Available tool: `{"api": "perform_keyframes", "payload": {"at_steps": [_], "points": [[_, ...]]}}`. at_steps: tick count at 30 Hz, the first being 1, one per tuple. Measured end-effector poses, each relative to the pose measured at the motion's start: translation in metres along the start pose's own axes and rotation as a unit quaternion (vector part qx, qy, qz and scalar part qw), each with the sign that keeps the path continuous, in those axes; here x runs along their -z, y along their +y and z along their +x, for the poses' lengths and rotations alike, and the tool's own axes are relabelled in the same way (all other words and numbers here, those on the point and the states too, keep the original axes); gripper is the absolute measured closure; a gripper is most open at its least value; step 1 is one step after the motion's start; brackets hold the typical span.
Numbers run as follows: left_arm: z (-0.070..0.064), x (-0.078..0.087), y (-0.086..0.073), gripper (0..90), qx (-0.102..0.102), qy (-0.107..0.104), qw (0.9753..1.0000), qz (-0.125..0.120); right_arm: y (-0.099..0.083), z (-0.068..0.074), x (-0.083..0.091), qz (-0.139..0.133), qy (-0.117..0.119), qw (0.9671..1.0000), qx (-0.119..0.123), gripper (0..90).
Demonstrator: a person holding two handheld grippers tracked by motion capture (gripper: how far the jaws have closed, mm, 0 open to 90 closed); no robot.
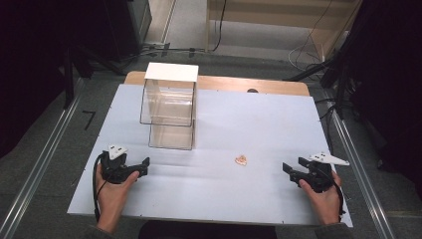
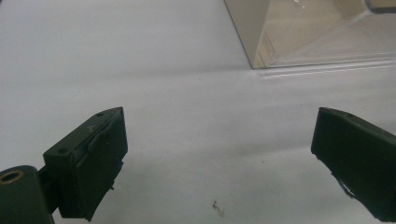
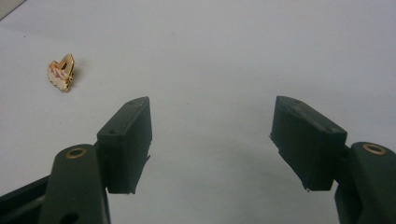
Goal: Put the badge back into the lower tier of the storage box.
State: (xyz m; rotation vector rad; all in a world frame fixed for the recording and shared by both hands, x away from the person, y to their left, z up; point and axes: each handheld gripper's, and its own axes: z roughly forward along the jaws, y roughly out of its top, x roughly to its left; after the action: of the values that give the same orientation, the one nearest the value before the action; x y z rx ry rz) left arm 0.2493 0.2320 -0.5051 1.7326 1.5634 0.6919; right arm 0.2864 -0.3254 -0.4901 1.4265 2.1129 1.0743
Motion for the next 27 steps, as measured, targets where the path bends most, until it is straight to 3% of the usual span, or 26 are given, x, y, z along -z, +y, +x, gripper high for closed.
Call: {"api": "perform_keyframes", "payload": {"at_steps": [8,27], "points": [[-0.001,0.0067,-0.0019,4.3,-0.005,0.009,0.9998,-0.015,-0.0004,0.0004,-0.0007,0.001,0.001,1.0,0.001,27.3],[-0.0027,0.0076,-0.0025,4.3,-0.011,0.008,0.9998,-0.017,0.0026,0.0079,-0.0057,0.003,0.006,0.9999,0.01,27.3]]}}
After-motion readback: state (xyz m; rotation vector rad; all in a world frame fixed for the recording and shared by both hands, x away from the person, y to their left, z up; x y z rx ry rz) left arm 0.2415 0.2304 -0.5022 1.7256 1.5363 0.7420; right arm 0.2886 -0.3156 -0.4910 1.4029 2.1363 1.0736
